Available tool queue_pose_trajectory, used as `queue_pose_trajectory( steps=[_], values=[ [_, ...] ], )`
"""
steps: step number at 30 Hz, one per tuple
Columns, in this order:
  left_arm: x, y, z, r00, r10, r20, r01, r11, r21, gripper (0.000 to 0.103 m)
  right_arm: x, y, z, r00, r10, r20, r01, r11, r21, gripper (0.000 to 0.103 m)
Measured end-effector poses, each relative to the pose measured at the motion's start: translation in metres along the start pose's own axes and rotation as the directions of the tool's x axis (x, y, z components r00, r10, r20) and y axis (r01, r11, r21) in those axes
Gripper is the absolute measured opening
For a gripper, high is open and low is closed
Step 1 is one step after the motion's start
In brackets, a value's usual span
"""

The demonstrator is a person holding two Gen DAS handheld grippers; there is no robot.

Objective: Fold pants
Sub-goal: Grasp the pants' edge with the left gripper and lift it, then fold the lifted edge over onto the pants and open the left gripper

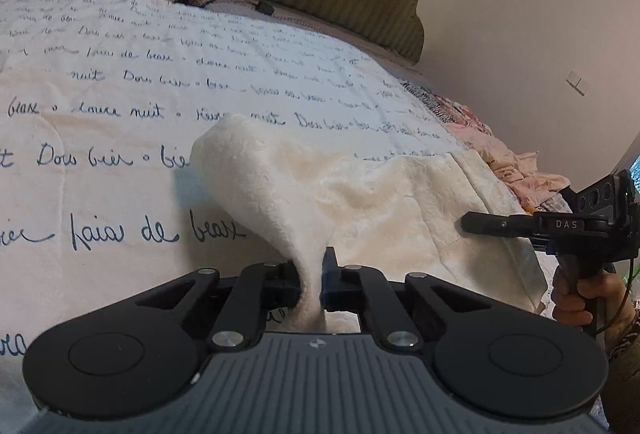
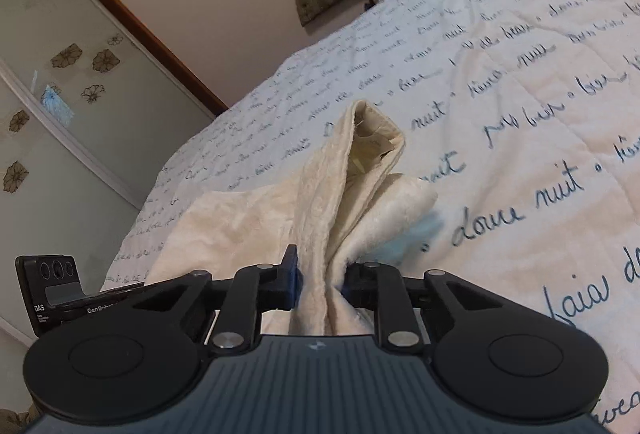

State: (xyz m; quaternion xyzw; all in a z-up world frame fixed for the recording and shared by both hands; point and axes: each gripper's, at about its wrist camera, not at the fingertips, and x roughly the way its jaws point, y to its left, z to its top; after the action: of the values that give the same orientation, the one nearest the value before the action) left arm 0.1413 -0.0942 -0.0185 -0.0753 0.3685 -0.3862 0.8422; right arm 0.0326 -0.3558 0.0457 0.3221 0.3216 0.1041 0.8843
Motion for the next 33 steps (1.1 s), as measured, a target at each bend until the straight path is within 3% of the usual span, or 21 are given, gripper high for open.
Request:
queue_pose_trajectory(
  steps=[6, 12, 17, 20, 22, 23, 25, 28, 30, 32, 33],
  values=[
    [-0.046, -0.002, 0.018, 0.986, 0.083, 0.145, -0.096, 0.992, 0.086, 0.007, 0.007, 0.056, 0.024, 0.996, 0.081, 0.035, -0.076, 0.991, -0.111, 0.018],
    [-0.069, 0.039, 0.056, 0.958, 0.204, 0.200, -0.228, 0.968, 0.106, 0.008, 0.079, 0.073, 0.065, 0.989, 0.148, 0.020, -0.143, 0.976, -0.167, 0.018],
    [-0.049, 0.082, 0.078, 0.924, 0.339, 0.175, -0.361, 0.926, 0.109, 0.008, 0.164, 0.070, 0.083, 0.992, 0.121, -0.028, -0.125, 0.974, -0.190, 0.019],
    [-0.024, 0.115, 0.083, 0.916, 0.390, 0.099, -0.398, 0.914, 0.076, 0.010, 0.205, 0.068, 0.084, 0.996, 0.061, -0.059, -0.072, 0.979, -0.189, 0.019],
    [-0.015, 0.130, 0.078, 0.903, 0.425, 0.067, -0.429, 0.902, 0.054, 0.022, 0.222, 0.065, 0.082, 0.998, -0.031, -0.058, 0.018, 0.976, -0.217, 0.025],
    [-0.014, 0.133, 0.076, 0.896, 0.439, 0.070, -0.443, 0.895, 0.051, 0.027, 0.227, 0.063, 0.080, 0.996, -0.073, -0.057, 0.059, 0.974, -0.218, 0.034],
    [-0.023, 0.132, 0.072, 0.885, 0.458, 0.080, -0.462, 0.886, 0.038, 0.050, 0.225, 0.056, 0.077, 0.992, -0.110, -0.064, 0.098, 0.980, -0.172, 0.044],
    [-0.041, 0.124, 0.070, 0.833, 0.540, 0.119, -0.547, 0.836, 0.031, 0.060, 0.196, 0.059, 0.071, 0.985, -0.174, 0.016, 0.174, 0.965, -0.197, 0.044],
    [-0.056, 0.110, 0.069, 0.813, 0.561, 0.157, -0.574, 0.818, 0.048, 0.062, 0.173, 0.083, 0.060, 0.963, -0.233, 0.134, 0.264, 0.912, -0.315, 0.044],
    [-0.069, 0.092, 0.067, 0.830, 0.522, 0.195, -0.540, 0.840, 0.049, 0.070, 0.159, 0.106, 0.046, 0.976, -0.149, 0.159, 0.204, 0.879, -0.431, 0.044],
    [-0.071, 0.082, 0.066, 0.850, 0.485, 0.205, -0.505, 0.861, 0.060, 0.075, 0.157, 0.114, 0.040, 0.989, -0.078, 0.127, 0.129, 0.874, -0.468, 0.044]
  ],
)
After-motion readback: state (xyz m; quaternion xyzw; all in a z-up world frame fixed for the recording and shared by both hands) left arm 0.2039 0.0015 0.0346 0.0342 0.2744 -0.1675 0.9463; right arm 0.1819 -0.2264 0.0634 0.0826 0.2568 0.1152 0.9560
